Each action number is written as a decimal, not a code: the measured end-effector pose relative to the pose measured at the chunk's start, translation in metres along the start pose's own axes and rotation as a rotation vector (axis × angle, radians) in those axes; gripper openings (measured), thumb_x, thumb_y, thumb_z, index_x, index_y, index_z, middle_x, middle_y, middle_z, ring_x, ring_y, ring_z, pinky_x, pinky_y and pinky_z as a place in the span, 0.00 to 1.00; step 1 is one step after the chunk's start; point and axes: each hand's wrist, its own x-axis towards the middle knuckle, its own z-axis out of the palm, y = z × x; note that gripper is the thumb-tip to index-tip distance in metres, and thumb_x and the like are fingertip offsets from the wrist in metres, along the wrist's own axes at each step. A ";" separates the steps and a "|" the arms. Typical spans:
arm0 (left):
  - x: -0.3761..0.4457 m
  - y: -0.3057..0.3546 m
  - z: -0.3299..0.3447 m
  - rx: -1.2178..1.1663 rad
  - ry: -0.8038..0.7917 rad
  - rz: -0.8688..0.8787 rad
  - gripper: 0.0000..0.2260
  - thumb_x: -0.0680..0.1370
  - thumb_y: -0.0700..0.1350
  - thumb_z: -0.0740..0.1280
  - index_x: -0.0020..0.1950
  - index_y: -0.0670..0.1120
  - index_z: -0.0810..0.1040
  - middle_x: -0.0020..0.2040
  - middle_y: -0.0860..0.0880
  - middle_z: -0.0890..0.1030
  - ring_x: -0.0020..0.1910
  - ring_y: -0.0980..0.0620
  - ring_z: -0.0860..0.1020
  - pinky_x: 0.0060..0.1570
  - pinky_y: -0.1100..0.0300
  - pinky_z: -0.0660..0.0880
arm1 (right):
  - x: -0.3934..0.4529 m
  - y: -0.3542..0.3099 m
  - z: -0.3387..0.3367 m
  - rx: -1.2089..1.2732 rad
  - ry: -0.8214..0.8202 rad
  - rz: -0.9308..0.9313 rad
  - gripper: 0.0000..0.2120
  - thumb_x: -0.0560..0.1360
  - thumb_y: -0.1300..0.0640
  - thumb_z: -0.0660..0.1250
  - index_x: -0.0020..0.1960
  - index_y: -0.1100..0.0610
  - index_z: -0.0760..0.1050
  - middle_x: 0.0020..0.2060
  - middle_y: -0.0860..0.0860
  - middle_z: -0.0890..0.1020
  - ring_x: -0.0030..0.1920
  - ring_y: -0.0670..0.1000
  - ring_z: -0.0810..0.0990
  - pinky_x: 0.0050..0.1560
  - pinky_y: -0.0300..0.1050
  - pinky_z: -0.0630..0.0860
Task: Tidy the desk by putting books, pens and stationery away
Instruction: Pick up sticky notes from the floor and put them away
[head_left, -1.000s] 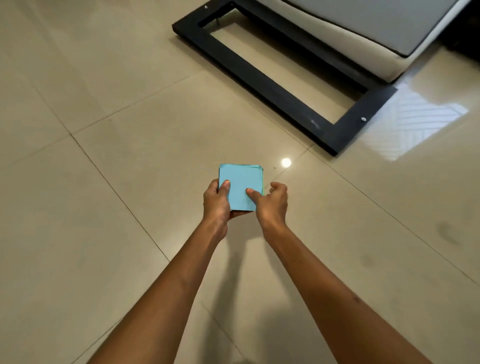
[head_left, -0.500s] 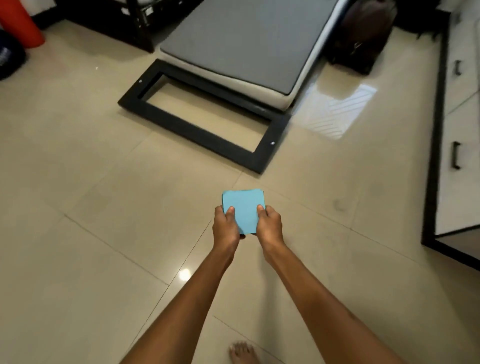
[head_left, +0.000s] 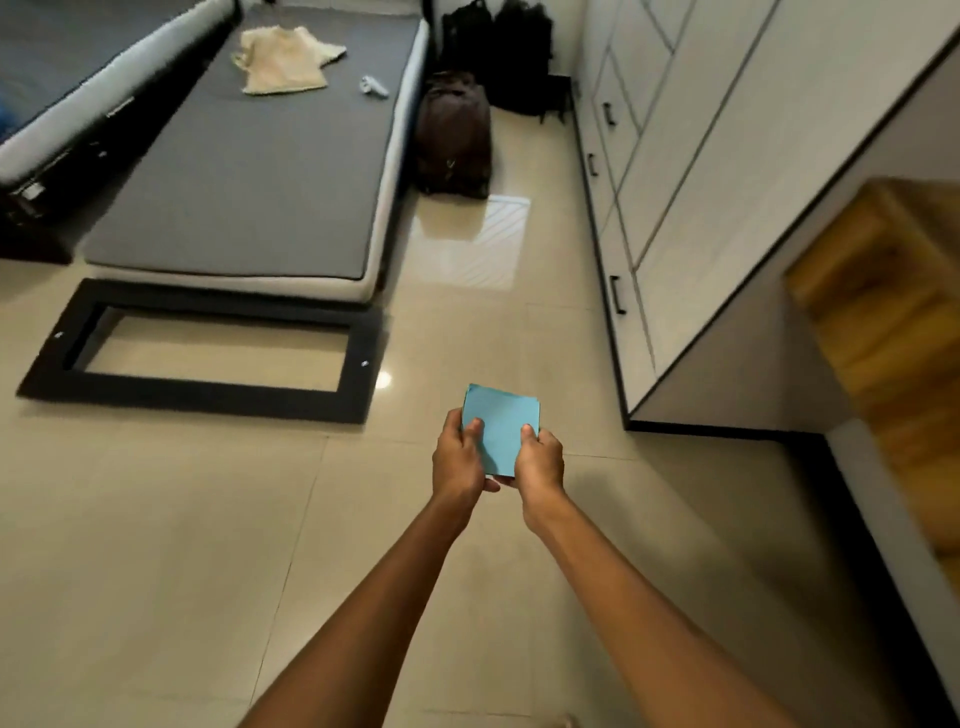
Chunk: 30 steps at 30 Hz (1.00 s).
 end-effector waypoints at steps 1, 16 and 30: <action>-0.002 0.008 0.016 0.010 -0.035 -0.001 0.07 0.82 0.46 0.54 0.55 0.49 0.70 0.49 0.46 0.77 0.42 0.46 0.79 0.26 0.59 0.76 | 0.002 -0.007 -0.016 0.026 0.030 0.008 0.10 0.82 0.55 0.53 0.54 0.58 0.70 0.52 0.58 0.77 0.52 0.59 0.78 0.43 0.52 0.80; -0.045 0.100 0.253 0.170 -0.457 0.073 0.12 0.83 0.46 0.54 0.63 0.43 0.69 0.48 0.39 0.77 0.30 0.49 0.73 0.18 0.68 0.65 | 0.034 -0.083 -0.258 0.343 0.422 0.048 0.14 0.82 0.58 0.54 0.61 0.63 0.72 0.50 0.59 0.77 0.48 0.56 0.77 0.52 0.54 0.79; -0.094 0.224 0.435 0.273 -0.783 0.315 0.12 0.82 0.44 0.58 0.63 0.41 0.71 0.53 0.43 0.78 0.47 0.46 0.77 0.40 0.54 0.76 | 0.031 -0.179 -0.438 0.325 0.968 -0.184 0.13 0.80 0.62 0.58 0.56 0.69 0.75 0.54 0.62 0.81 0.46 0.56 0.78 0.43 0.46 0.73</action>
